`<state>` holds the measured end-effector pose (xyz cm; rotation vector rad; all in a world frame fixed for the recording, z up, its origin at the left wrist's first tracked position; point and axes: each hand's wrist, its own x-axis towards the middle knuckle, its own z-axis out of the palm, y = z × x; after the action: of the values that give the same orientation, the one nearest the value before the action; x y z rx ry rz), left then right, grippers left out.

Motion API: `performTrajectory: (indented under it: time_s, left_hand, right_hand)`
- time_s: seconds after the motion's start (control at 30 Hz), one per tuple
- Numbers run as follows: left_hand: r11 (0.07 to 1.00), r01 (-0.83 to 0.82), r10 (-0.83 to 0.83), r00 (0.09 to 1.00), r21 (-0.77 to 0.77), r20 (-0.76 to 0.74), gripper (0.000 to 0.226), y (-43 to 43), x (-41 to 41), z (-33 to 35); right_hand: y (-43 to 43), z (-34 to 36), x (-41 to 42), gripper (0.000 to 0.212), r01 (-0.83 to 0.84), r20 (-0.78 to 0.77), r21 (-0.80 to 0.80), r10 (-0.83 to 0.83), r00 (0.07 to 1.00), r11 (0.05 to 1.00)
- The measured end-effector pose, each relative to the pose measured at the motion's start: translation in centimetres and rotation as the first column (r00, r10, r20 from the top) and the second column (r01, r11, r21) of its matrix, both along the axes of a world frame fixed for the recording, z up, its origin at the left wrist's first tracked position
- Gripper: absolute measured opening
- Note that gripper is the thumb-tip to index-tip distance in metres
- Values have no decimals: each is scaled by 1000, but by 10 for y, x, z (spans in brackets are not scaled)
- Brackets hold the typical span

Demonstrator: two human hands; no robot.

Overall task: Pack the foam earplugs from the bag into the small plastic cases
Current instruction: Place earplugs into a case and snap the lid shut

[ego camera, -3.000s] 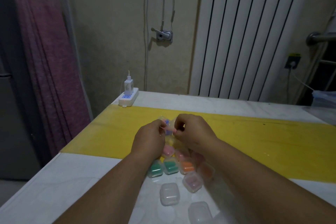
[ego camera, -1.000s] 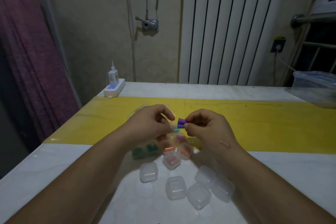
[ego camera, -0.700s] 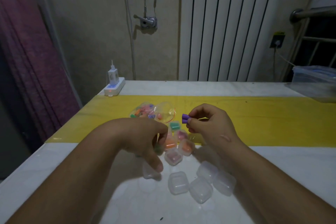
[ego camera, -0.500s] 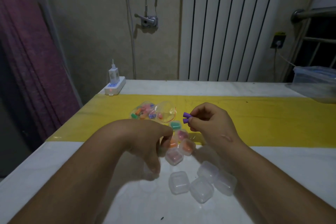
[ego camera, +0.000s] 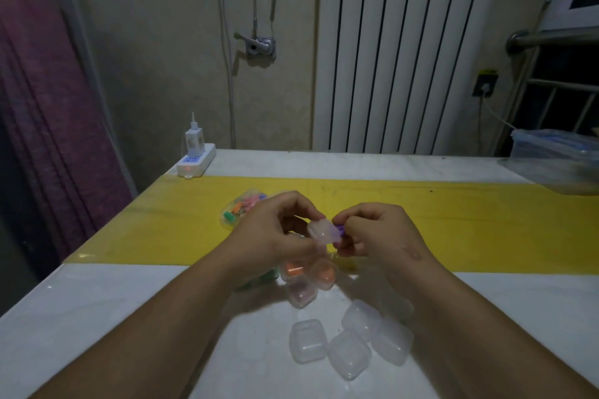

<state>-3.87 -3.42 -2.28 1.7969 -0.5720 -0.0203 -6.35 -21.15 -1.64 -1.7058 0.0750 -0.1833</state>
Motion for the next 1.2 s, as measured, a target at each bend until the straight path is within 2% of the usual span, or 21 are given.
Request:
performTrajectory:
  time_s: [0.07,0.17,0.33,0.47,0.57,0.7,0.9,1.07,1.2]
  left_hand:
    - [998,-39,40,999,-48,17,35,-2,0,-1]
    - [996,-78,81,994,-46,72,38,-3,1,-2]
    - [996,-86,88,992,-31,89,39,-4,1,-1]
    - [999,-29,28,999,-43,-21,40,-1,2,-3]
    - [998,-49,50,999,-31,17,33,-2,3,-3]
    - [986,-138,143,989,-90,47,36,-4,2,-1]
    - [982,-176,181,981,-62,71,35,-7,2,-1]
    - [978,-206,197,967,42,160,34,-7,2,-2]
    - [967,-251,234,945,51,227,30,-7,5,-4]
  right_hand:
    - [1,2,-1,22,-34,-47,12,35,998,999]
    - [2,2,-3,36,-114,-99,38,117,988,993]
    - [0,-2,-5,26,-187,-125,168,210,970,968]
    - [-4,-2,-4,19,-178,-125,177,201,972,968]
    - [-2,-3,-3,17,-150,-104,154,167,981,977]
    - [2,1,-3,20,-104,-106,245,134,985,964]
    - [5,-2,-6,16,-172,-107,106,183,977,979]
    - [7,-4,-6,13,-159,-70,86,165,984,984]
    - [7,-4,-7,10,-160,-49,74,163,985,984]
